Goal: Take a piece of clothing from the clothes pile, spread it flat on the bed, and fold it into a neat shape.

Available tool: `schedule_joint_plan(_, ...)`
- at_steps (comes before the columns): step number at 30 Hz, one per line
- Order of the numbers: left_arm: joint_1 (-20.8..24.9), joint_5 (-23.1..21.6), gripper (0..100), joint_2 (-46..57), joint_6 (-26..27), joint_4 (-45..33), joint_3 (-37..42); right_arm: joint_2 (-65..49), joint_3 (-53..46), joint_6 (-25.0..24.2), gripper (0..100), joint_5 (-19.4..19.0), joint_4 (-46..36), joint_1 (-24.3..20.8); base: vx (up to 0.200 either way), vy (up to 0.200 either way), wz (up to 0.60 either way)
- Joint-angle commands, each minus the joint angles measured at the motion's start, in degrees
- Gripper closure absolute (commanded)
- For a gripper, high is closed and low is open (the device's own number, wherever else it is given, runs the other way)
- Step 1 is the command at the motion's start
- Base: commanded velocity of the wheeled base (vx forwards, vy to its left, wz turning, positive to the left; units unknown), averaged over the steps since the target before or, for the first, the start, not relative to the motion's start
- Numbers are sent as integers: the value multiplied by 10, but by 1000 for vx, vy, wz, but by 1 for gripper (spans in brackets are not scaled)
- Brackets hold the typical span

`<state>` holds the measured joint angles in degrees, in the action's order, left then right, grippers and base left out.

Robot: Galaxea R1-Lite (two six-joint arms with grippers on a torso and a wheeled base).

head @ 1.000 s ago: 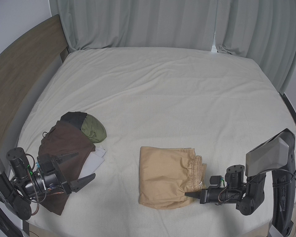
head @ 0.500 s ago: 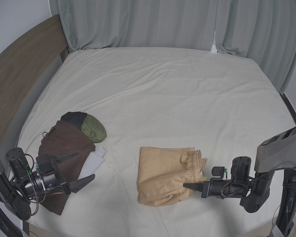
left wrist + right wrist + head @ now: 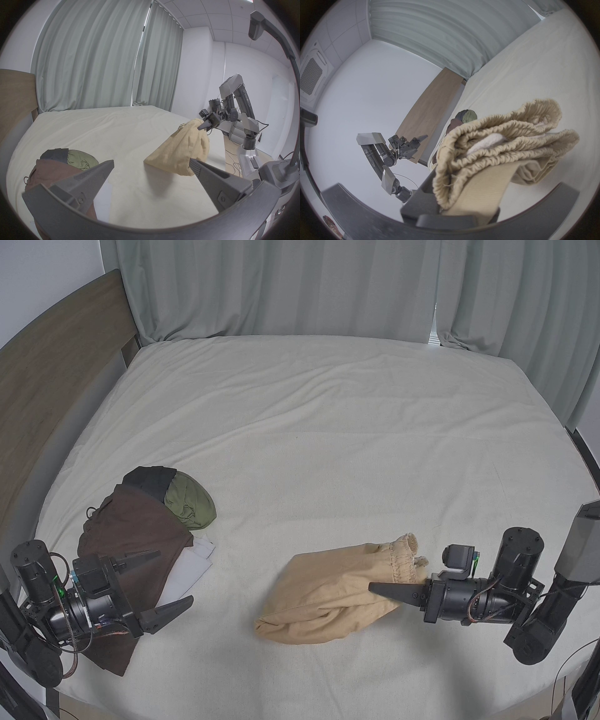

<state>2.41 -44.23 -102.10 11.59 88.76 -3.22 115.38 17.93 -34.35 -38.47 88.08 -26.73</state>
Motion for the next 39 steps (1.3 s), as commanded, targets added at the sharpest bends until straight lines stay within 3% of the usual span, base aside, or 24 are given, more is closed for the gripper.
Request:
schedule_joint_plan(1, 0, -1, 0, -1, 0, 0, 1, -23, 11, 0, 100, 0, 1, -2, 0, 0, 0)
schedule_joint_plan(12, 0, -1, 0, 0, 0, 0, 1, -42, 100, -66, 100, -12, -1, 5, 0, 0, 0)
schedule_joint_plan(31, 5, 0, 0, -3, 1, 0, 7, 70, 301, -100, 100, -13, -12, 34, 0, 0, 0)
schedule_joint_plan(39, 7, 0, 0, -4, 1, 0, 8, 102, 395, -101, 100, -12, -77, 51, 0, 0, 0)
